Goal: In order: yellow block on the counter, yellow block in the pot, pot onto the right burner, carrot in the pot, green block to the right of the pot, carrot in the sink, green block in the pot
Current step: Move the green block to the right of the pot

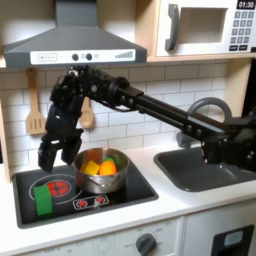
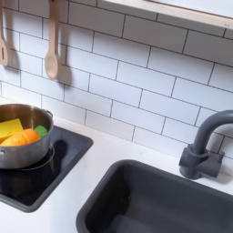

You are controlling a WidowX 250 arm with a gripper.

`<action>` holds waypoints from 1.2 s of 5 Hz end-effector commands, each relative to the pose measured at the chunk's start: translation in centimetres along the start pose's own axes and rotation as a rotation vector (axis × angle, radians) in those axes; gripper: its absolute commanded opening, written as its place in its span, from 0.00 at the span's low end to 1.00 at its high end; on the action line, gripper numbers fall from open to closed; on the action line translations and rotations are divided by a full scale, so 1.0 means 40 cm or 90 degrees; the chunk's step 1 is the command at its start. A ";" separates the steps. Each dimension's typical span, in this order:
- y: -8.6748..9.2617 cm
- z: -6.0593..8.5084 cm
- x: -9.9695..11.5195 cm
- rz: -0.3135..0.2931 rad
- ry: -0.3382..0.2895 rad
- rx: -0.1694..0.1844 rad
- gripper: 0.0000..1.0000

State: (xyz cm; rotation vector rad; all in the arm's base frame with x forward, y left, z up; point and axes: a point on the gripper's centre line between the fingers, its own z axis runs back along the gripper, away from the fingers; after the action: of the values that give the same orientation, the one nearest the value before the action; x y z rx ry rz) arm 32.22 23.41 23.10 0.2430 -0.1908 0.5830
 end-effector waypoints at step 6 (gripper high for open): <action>0.041 -0.069 0.003 -0.080 -0.015 -0.030 1.00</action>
State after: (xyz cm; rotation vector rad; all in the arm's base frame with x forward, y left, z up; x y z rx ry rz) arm 31.68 25.55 20.62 0.2108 -0.2070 0.4492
